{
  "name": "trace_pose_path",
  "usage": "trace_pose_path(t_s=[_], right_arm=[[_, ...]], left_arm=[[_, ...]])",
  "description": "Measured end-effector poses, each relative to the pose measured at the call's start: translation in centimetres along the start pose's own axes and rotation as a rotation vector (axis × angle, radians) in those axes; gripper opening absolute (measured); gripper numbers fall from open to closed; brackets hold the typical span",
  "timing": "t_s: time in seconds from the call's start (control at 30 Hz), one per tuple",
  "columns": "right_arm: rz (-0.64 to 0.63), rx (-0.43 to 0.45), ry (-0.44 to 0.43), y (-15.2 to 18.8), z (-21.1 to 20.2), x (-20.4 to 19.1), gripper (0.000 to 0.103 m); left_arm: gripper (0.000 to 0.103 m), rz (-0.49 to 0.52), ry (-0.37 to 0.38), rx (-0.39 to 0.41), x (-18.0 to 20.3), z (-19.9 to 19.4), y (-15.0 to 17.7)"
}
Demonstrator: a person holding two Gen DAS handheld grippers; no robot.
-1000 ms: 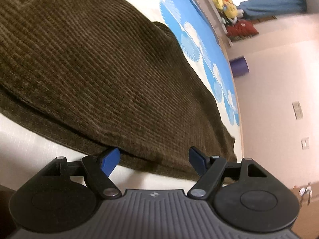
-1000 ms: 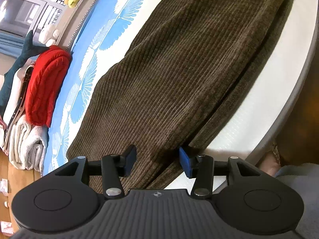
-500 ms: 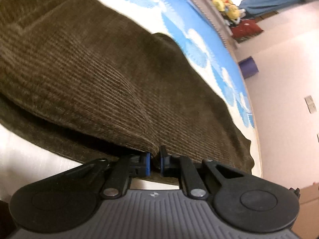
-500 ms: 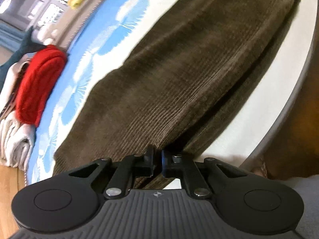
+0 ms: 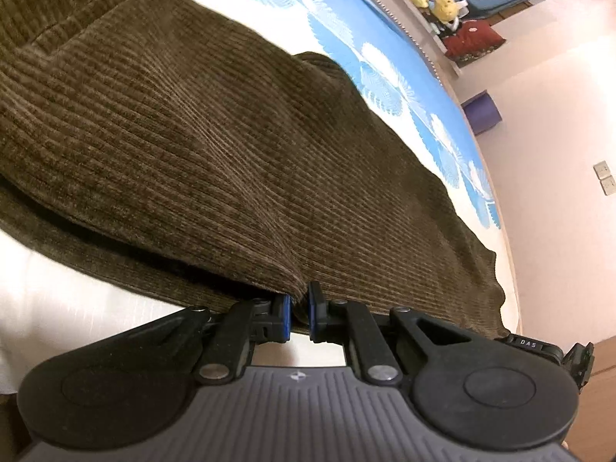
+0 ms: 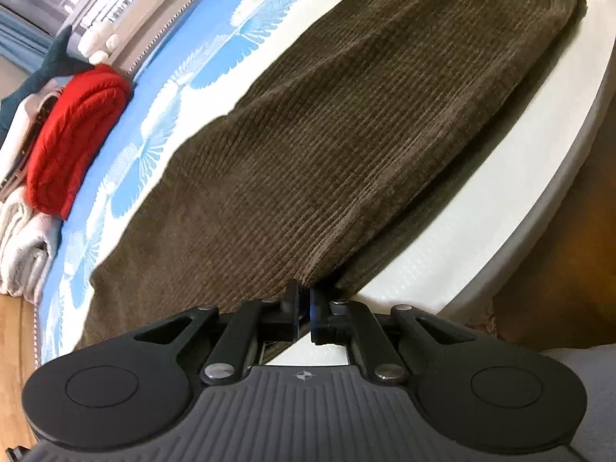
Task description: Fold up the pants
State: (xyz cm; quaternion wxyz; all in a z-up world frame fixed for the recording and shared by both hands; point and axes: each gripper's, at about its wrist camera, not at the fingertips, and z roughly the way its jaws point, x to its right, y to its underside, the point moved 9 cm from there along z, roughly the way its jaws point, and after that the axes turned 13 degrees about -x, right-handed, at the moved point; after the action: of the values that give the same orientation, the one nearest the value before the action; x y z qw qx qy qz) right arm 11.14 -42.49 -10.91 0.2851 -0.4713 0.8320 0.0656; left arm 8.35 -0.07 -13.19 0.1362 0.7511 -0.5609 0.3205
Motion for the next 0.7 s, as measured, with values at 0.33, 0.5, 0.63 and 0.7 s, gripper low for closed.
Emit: trace_pose_path(t_s=[0.33, 0.5, 0.63, 0.7], right_arm=[[0.098, -0.068, -0.076, -0.1, -0.3, 1.2, 0.037], [0.244, 0.211, -0.12, -2.6, -7.8, 4.7, 0.05], [0.256, 0.422, 0.01, -7.3, -13.5, 8.6, 0.05], [0.186, 0.495, 0.115, -10.7, -15.1, 9.7, 0.049]], left_arm=[[0.062, 0.066, 0.048, -0.062, 0.7, -0.6, 0.3], [0.083, 0.163, 0.07, -0.052, 1.6, -3.0, 1.0], [0.083, 0.184, 0.112, -0.021, 2.1, -4.4, 0.3], [0.083, 0.203, 0.105, 0.01, 2.7, -5.2, -0.5]])
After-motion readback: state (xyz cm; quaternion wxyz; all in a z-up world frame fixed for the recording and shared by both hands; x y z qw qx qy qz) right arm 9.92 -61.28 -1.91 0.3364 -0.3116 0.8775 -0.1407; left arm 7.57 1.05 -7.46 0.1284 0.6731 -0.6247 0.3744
